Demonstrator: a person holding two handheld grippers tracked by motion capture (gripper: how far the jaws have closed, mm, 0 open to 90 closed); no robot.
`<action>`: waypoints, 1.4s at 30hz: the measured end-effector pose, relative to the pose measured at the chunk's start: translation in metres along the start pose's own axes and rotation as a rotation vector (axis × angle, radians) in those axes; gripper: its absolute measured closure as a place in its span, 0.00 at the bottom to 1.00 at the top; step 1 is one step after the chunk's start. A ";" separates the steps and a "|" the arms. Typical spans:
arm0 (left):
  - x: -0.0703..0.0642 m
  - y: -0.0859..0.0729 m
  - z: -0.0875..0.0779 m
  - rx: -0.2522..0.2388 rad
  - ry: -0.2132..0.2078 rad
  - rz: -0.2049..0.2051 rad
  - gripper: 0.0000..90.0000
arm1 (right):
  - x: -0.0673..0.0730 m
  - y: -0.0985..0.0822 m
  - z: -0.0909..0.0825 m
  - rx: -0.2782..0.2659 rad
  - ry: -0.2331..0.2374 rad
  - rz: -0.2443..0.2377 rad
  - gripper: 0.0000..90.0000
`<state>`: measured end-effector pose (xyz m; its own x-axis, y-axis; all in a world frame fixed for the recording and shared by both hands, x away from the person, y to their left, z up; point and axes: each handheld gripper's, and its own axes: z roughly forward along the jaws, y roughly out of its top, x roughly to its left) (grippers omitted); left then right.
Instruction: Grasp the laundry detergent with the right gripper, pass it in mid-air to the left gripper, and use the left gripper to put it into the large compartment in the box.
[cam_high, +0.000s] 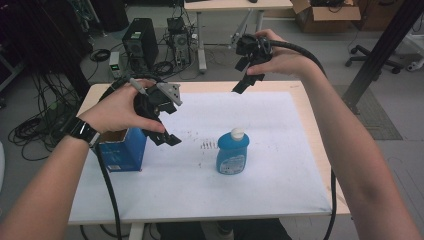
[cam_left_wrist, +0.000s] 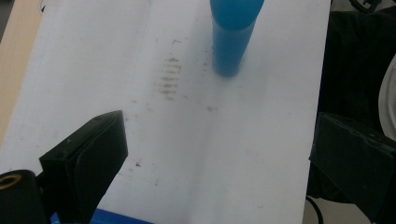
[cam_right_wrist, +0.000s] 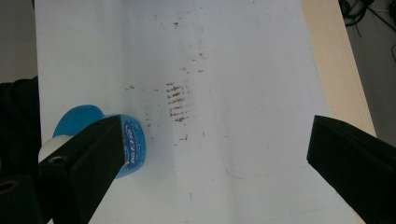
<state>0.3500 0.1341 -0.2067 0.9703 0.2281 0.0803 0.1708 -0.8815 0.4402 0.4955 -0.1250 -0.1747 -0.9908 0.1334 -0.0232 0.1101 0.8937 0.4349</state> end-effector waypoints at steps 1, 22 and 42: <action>0.000 0.000 0.000 0.002 0.000 -0.001 0.05 | 0.001 0.000 0.000 0.000 0.000 0.001 0.05; -0.001 0.001 0.001 -0.004 0.003 -0.011 0.05 | 0.020 -0.032 -0.011 -0.202 0.048 -0.041 0.06; -0.010 0.005 0.006 -0.008 0.011 -0.018 0.05 | 0.051 -0.087 0.015 -0.429 0.156 -0.072 0.07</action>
<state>0.3421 0.1252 -0.2107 0.9652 0.2485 0.0820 0.1868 -0.8737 0.4491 0.4363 -0.1891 -0.2274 -0.9984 -0.0180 0.0544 0.0306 0.6356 0.7715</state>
